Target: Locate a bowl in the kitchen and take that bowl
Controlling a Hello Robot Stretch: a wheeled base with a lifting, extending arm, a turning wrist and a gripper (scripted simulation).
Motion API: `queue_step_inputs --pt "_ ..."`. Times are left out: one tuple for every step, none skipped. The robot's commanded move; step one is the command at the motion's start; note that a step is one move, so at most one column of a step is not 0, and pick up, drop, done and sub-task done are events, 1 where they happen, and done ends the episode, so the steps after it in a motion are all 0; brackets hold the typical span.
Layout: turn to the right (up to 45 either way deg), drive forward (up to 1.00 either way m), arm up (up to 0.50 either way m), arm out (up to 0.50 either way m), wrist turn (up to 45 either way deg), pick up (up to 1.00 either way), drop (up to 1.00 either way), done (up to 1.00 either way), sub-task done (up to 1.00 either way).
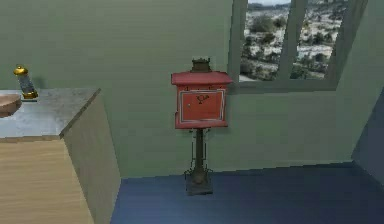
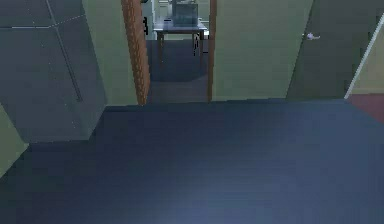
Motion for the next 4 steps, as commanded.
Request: queue_step_inputs --pt "0.0 0.45 0.00 0.00 0.0 0.00 0.00 0.00 0.00" --pt "-45.0 0.00 0.00 0.00 0.0 0.00 0.00 0.00 0.00" --pt "-45.0 0.00 0.00 0.00 0.0 0.00 0.00 0.00 0.00" --pt "-45.0 0.00 0.00 0.00 0.0 0.00 0.00 0.00 0.00"
